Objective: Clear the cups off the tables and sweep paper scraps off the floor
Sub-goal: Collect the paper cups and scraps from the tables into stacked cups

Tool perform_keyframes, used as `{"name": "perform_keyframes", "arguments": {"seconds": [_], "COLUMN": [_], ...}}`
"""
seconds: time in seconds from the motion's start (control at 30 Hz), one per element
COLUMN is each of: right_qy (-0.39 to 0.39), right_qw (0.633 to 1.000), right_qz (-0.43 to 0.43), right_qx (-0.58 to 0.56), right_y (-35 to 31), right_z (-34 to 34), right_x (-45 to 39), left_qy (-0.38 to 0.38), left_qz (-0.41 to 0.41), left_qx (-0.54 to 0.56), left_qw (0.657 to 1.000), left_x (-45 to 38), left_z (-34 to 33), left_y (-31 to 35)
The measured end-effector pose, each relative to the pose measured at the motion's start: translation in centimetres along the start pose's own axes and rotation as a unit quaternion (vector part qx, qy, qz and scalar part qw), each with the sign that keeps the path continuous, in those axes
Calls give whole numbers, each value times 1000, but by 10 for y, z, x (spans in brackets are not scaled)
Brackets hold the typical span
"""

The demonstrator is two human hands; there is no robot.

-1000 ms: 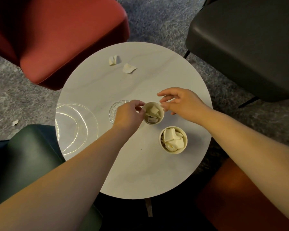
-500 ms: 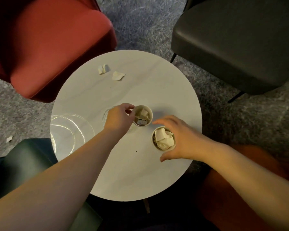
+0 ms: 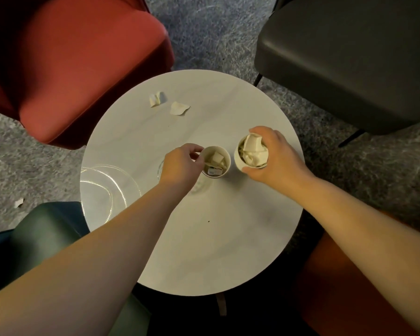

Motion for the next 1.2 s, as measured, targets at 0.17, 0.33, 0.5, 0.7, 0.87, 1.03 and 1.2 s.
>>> {"name": "perform_keyframes", "arguments": {"seconds": [0.17,0.33,0.5,0.7,0.87,1.03,1.2], "right_qy": [16,31,40,68,83,86,92], "right_qw": [999,998,997,994,992,992,991], "right_qz": [-31,-42,-46,-59,-57,-54,-51], "right_qx": [-29,-44,-48,-59,-70,-76,-85], "right_y": [-14,-33,-51,-55,-55,-54,-53], "right_z": [-8,-18,-26,-31,-34,-35,-37], "right_x": [-19,-30,-40,-47,-50,-51,-51], "left_qy": [14,30,-17,57,52,43,55], "left_qz": [-24,-28,-41,-80,-66,-54,-31], "left_qx": [12,1,14,-89,-132,-149,-142], "left_qw": [1000,999,999,991,988,986,988], "left_x": [-25,-51,-72,-115,-158,-185,-189], "left_z": [15,41,57,91,93,80,80], "left_y": [0,-5,-13,-37,-59,-67,-71]}}
Point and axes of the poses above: each hand's wrist, its own x-axis away from the middle knuckle, its own z-axis out of the back of the hand, y = z × x, the point moved 4 cm from there along -x, towards the middle knuckle, and after that the axes turned 11 degrees about -z, right-handed, at the moved point
